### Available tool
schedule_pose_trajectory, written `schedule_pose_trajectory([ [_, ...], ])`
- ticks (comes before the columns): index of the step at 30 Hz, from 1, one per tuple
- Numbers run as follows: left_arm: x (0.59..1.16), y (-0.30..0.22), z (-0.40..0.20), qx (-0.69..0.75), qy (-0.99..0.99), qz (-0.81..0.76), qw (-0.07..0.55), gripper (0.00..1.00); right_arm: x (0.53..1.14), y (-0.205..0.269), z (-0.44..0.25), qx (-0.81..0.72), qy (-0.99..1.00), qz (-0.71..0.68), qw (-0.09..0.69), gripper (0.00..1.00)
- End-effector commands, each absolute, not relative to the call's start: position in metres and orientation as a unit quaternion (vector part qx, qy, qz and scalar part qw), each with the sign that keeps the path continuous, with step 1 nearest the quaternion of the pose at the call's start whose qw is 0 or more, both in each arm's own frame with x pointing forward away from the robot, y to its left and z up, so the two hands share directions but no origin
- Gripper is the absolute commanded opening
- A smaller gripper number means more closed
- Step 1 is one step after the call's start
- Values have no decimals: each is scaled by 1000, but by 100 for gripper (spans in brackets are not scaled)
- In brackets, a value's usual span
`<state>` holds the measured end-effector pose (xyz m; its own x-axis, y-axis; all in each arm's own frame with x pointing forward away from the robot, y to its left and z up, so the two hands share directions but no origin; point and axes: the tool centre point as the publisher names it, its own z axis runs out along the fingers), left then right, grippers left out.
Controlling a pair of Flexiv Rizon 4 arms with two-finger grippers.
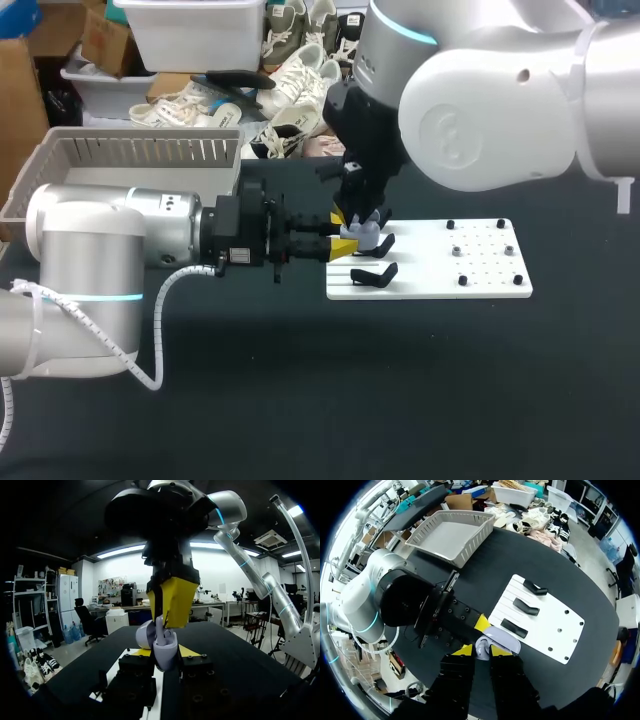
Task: Pick up each earbud case from the left stands, insert the matching earbuds, close the lid, and place the case in the box.
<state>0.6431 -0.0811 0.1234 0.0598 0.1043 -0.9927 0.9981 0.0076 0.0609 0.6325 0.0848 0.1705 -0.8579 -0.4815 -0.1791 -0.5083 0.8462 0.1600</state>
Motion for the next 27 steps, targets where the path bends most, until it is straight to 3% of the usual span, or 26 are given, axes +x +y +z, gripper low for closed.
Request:
schedule_pose_trajectory([
  [1,643,-81,123,537,513,-455,492,0,634,85,169,-259,959,98,63,0],
  [14,643,-81,123,537,513,-455,492,0,634,86,168,-268,959,78,56,1],
  [19,643,-81,123,537,513,-455,492,0,633,87,167,-271,958,73,51,30],
  [27,643,-81,123,537,513,-455,492,0,631,86,172,-269,959,72,55,36],
])
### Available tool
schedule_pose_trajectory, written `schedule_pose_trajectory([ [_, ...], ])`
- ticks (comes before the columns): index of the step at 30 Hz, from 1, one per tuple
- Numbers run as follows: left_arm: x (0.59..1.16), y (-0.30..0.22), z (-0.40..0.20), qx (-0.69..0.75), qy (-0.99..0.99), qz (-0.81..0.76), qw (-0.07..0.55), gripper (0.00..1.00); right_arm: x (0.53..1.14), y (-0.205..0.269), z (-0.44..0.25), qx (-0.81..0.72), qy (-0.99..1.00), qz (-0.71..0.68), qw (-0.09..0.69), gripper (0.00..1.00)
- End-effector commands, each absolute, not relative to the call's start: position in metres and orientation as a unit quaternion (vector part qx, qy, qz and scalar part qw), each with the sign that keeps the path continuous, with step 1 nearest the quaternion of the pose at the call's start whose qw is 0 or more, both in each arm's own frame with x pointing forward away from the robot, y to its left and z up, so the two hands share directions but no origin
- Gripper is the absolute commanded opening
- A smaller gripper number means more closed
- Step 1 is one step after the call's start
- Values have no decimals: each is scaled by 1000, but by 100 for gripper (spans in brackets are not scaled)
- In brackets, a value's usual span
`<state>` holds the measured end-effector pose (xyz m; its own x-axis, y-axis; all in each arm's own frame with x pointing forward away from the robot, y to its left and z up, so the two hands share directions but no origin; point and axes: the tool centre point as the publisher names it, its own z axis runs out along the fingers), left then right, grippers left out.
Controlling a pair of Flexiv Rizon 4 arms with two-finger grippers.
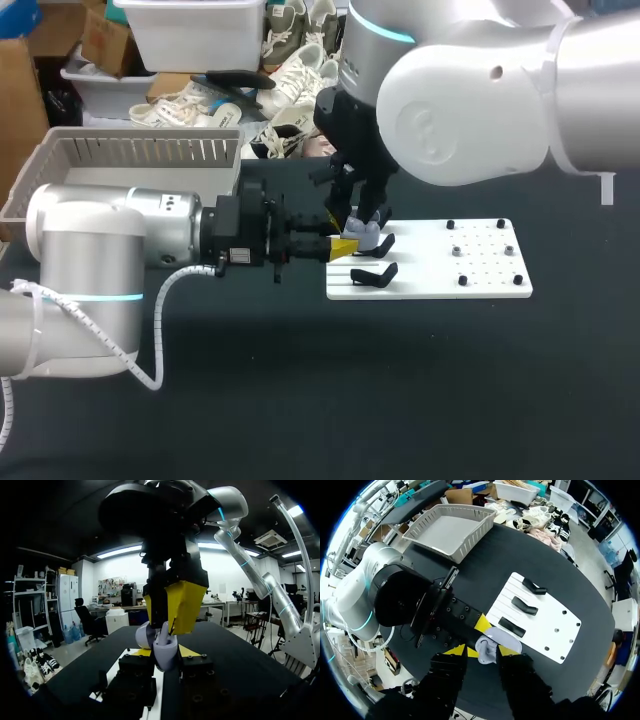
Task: Pick up each earbud case from the left stands, insert the matching earbuds, close the lid, and place the case in the box.
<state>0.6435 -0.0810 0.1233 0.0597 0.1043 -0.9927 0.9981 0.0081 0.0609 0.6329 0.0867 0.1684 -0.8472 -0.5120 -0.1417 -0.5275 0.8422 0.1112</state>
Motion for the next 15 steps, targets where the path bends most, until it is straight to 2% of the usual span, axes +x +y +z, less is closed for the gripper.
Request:
schedule_pose_trajectory([
  [1,643,-81,123,537,513,-455,492,0,630,85,172,-269,959,72,56,36],
  [15,643,-81,123,537,513,-455,492,0,613,83,190,-279,955,69,71,40],
])
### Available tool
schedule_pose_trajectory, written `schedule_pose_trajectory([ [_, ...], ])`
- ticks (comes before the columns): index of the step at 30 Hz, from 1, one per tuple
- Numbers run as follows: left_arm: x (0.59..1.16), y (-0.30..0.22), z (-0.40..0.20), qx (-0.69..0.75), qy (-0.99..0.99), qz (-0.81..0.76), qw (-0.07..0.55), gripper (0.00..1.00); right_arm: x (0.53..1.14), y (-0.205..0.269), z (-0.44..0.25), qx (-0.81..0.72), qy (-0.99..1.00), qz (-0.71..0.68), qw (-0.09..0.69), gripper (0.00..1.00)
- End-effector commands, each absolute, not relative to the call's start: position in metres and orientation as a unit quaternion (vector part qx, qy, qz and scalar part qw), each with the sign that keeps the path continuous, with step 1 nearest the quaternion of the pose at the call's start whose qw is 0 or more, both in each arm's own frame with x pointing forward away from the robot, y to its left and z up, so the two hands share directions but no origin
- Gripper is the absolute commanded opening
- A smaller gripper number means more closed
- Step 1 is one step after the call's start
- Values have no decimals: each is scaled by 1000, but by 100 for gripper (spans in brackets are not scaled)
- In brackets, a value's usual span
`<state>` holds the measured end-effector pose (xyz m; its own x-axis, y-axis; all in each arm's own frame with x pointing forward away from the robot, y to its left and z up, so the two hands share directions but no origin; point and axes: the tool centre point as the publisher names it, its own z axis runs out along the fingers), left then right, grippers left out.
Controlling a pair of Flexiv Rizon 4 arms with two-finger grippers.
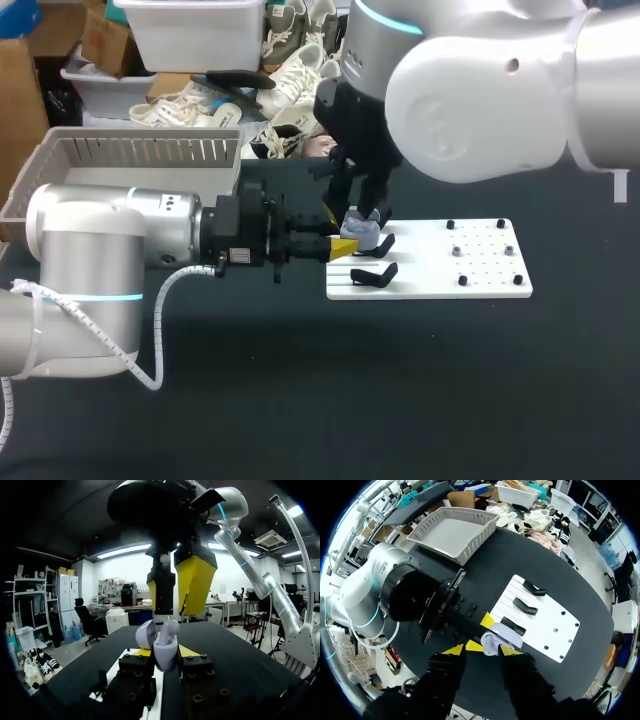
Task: Pick up each earbud case from the left stands, insert the matching earbuds, close the lid, and place the case in the box.
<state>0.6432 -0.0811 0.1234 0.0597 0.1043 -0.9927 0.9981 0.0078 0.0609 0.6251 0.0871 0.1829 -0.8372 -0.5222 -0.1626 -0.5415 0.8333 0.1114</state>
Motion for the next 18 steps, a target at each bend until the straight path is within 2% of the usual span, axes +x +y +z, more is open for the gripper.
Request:
schedule_pose_trajectory([
  [1,643,-81,123,537,513,-455,492,0,611,83,192,-282,954,66,73,41],
  [9,643,-81,123,537,513,-455,492,0,598,77,200,-263,958,-25,113,40],
  [18,643,-81,123,537,513,-455,492,0,596,69,191,-250,962,-2,107,41],
])
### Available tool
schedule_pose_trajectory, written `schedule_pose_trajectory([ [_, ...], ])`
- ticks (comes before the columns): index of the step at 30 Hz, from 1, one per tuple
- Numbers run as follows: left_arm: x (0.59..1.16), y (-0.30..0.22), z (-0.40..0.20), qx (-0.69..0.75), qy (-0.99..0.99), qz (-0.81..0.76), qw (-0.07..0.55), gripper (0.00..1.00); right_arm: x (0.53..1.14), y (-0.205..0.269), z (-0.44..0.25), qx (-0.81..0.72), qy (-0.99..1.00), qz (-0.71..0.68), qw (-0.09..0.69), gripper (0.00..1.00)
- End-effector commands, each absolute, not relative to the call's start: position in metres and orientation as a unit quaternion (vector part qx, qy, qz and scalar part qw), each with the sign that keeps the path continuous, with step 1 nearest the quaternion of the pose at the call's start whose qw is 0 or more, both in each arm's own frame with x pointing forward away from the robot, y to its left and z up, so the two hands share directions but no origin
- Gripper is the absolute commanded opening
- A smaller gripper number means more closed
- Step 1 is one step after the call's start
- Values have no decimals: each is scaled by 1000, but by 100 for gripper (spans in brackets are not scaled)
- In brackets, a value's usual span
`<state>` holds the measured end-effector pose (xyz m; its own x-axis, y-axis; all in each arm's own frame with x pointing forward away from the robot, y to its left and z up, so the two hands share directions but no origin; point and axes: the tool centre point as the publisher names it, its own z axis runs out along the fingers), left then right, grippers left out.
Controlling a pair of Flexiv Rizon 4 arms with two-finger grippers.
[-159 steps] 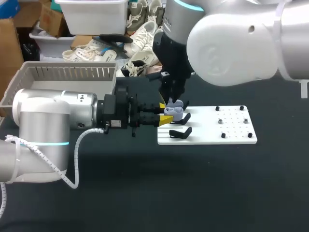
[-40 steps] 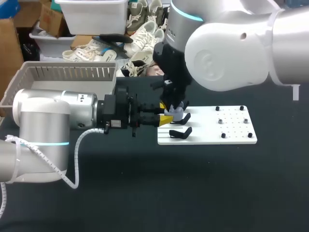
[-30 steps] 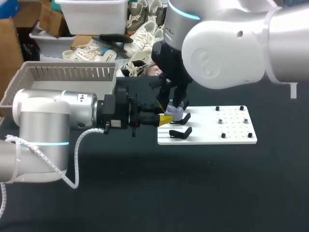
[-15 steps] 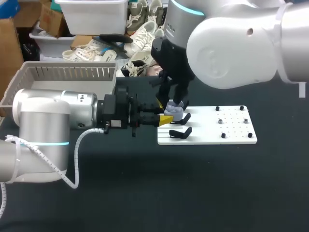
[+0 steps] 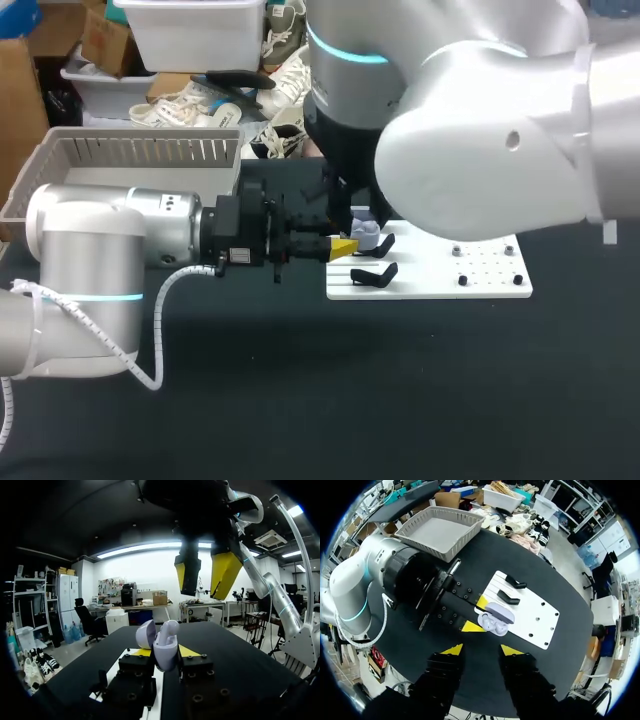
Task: Pick up each earbud case from the left stands, insert the matching earbuds, close the lid, and place the case in the box.
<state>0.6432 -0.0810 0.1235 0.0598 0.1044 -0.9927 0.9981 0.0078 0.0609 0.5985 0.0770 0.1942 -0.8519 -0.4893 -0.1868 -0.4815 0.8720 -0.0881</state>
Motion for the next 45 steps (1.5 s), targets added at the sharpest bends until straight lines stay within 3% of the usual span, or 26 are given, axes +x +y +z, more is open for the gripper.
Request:
schedule_pose_trajectory([
  [1,643,-81,123,537,513,-455,492,0,597,67,190,-246,963,5,107,41],
  [45,643,-81,123,537,513,-455,492,0,626,53,162,-218,969,45,105,40],
])
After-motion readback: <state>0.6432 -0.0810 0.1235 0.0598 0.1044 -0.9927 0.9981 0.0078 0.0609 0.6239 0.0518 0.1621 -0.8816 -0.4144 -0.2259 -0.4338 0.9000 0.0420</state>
